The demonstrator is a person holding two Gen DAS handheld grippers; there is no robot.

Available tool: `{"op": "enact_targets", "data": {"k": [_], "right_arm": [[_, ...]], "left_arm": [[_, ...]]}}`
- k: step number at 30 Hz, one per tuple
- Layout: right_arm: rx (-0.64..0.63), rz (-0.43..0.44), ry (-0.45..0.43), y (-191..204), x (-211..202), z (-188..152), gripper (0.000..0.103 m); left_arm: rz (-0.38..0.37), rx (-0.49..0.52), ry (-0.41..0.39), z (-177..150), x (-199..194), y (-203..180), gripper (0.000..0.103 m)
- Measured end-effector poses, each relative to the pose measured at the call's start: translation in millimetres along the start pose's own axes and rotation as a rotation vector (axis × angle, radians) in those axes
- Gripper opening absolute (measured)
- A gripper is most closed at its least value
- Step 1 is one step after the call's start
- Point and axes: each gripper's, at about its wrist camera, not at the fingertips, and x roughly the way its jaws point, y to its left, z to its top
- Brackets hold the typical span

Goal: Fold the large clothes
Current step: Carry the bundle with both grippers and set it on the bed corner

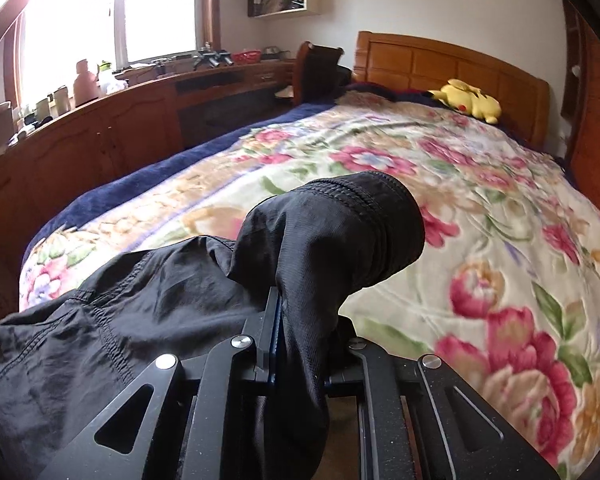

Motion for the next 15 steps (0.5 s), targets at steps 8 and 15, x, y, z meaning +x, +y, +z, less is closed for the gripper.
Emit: {"op": "enact_targets", "data": {"k": [8,15], "right_arm": [[-0.094,0.039,0.0,66.0,61.6,49.9,0.014],[-0.204,0.134,0.007,153.2,139.0,94.1,0.013]], "left_arm": [[0.112,-0.069,-0.108,21.7,-18.2,90.9,0.004],[0.285,-0.114,-0.168,33.0,-45.2,180.0,0.004]]}}
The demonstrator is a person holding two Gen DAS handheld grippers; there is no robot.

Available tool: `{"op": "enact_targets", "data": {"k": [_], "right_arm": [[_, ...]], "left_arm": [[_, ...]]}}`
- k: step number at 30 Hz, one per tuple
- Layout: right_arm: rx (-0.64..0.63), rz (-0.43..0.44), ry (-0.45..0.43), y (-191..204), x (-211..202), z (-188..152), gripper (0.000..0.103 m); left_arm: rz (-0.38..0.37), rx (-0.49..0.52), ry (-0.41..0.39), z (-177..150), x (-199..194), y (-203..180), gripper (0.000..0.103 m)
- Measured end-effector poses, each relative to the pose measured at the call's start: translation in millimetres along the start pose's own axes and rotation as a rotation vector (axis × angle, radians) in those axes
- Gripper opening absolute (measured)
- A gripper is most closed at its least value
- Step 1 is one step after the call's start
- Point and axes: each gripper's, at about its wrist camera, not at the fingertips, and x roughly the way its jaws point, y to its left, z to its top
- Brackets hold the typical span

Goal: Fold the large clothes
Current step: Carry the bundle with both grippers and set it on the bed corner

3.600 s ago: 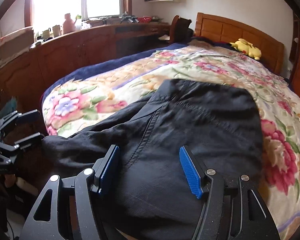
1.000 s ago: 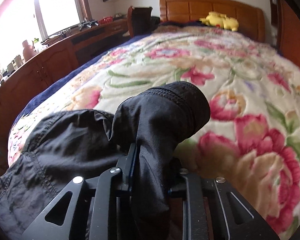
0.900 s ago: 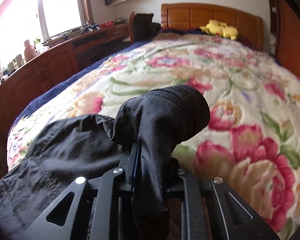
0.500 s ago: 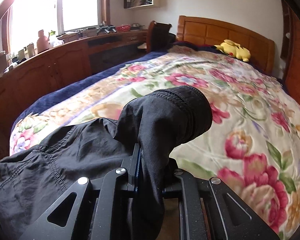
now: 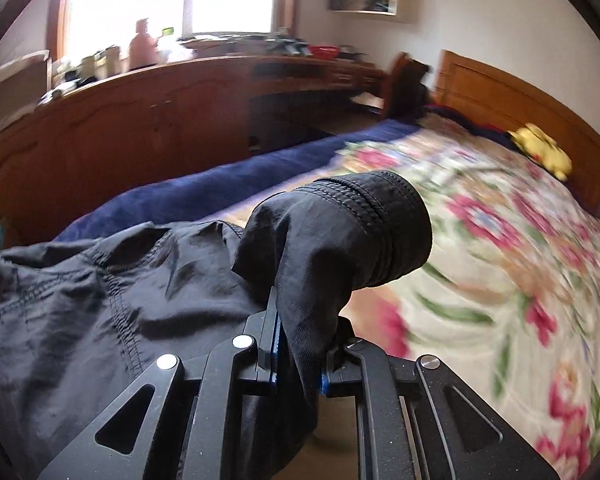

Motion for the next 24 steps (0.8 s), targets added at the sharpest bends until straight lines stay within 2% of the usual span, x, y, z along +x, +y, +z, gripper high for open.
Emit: {"op": "enact_targets", "data": {"k": [4,8,11,17,20,22,24], "right_arm": [[-0.027,0.036,-0.027,30.1,48.6,37.2,0.013],[-0.034,0.054,-0.05,53.5,85.1,65.6,0.013],[-0.037,0.054,-0.044,61.6,106.8,66.6,0.013],[0.003,0.021,0.025,59.5,145.3,55.2,0.018],[0.045,0.024,0.046,52.4,151.5,49.3,0.034],[0.033,0.021,0.074,50.3,151.8,38.3,0.045],[0.009,0.019,0.067,45.9,143.1,25.1,0.048]], "left_arm": [[0.113,0.011,-0.004,9.9,6.2,39.4,0.004],[0.196,0.019,-0.013,19.5,8.0,65.9,0.004],[0.245,0.017,0.0,19.9,12.2,82.2,0.004],[0.286,0.015,0.06,-0.7,20.2,92.5,0.004],[0.299,-0.01,0.101,-4.6,22.8,94.6,0.005],[0.319,-0.02,0.11,-8.6,17.0,91.0,0.01],[0.323,-0.048,0.095,-15.3,2.5,86.9,0.012]]}}
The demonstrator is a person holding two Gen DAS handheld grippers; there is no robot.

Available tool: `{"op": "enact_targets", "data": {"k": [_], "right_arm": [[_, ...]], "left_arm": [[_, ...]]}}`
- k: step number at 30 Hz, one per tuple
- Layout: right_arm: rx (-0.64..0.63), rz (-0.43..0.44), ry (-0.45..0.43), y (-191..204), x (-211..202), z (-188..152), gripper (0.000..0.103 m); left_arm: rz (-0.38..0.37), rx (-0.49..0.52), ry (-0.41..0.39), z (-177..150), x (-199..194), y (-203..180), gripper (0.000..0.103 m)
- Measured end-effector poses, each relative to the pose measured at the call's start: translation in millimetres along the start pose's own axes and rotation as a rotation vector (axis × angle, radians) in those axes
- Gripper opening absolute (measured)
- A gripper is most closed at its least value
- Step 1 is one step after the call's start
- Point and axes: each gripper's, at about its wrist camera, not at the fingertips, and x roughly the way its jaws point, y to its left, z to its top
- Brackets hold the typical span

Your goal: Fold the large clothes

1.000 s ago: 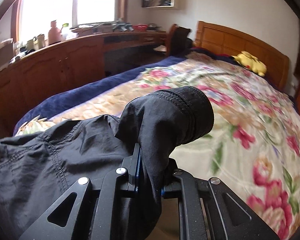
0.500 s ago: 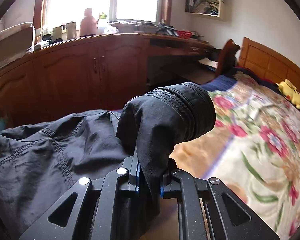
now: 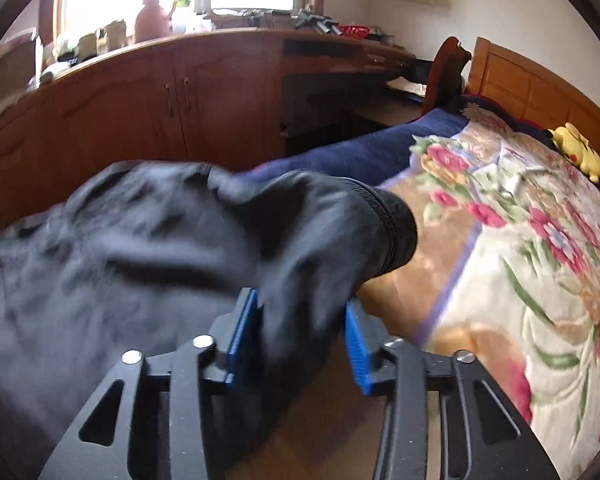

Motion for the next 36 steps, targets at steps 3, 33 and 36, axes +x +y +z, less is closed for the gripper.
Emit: {"op": "enact_targets", "data": {"k": [3,33,36], "right_arm": [[0.001,-0.012,-0.018,-10.8,-21.1,-18.4,0.052],[0.11,-0.076,-0.23,-67.5,-197.2,-140.2,0.07],[0.119,-0.07,-0.232,-65.9,-199.4,-143.1,0.072]], "left_arm": [[-0.007,-0.025,-0.007,-9.7,-21.6,-4.4,0.019],[-0.17,0.169,-0.151,32.5,-101.8,-198.5,0.088],[-0.137,0.14,-0.137,33.2,-101.0,-195.2,0.091]]}}
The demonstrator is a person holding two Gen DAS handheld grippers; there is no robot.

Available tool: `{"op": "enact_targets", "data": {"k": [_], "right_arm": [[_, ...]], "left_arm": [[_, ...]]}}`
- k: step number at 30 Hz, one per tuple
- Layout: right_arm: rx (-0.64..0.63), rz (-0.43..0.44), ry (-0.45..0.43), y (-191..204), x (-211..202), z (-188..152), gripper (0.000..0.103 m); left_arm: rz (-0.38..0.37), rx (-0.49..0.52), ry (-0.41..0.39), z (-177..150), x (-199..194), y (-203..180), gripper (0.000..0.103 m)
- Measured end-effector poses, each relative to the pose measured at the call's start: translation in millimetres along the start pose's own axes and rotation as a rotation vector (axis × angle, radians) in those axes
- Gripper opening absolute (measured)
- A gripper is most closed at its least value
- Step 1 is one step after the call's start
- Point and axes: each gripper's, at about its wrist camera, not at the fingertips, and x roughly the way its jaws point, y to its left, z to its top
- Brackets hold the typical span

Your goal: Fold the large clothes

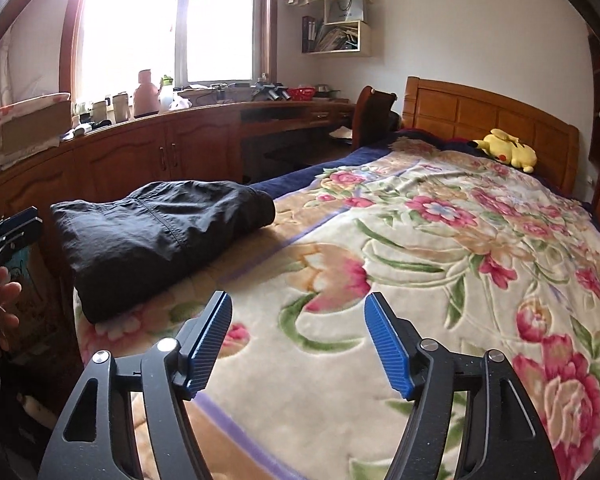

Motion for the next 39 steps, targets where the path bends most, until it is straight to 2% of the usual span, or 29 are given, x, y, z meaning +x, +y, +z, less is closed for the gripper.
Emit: {"op": "enact_targets", "data": {"k": [1,7,11,18,23,27,32,35,37,39], "right_arm": [[0.004,0.004,-0.002,0.2,-3.5,-1.3,0.072],[0.012,0.024,-0.008,3.8,-8.1,-8.5,0.075],[0.004,0.047,0.0,10.5,0.2,-9.1,0.075],[-0.018,0.144,0.019,36.0,41.4,8.0,0.075],[-0.059,0.234,0.037,65.0,77.9,33.2,0.075],[-0.084,0.279,0.075,91.3,118.8,55.9,0.075],[-0.111,0.351,0.141,120.4,179.2,78.0,0.075],[-0.122,0.429,0.258,140.5,216.8,77.6,0.075],[-0.126,0.426,0.286,142.6,230.0,69.4,0.075],[-0.081,0.478,0.328,132.5,241.2,68.1,0.075]], "left_arm": [[0.003,-0.001,0.006,-0.4,0.9,0.4,0.097],[0.043,0.017,0.041,-5.2,7.9,6.7,0.098],[0.085,-0.002,0.076,-2.6,26.4,28.1,0.098],[0.258,-0.029,0.143,6.1,77.9,107.7,0.098],[0.322,-0.041,0.24,-18.9,107.0,151.8,0.098],[0.294,-0.08,0.253,-44.9,112.5,166.2,0.098],[0.269,-0.108,0.224,-55.9,108.0,166.7,0.098],[0.26,-0.112,0.226,-56.3,106.7,166.6,0.098],[0.257,-0.106,0.23,-55.8,107.8,167.7,0.098],[0.244,-0.101,0.232,-56.9,107.4,167.5,0.098]]}}
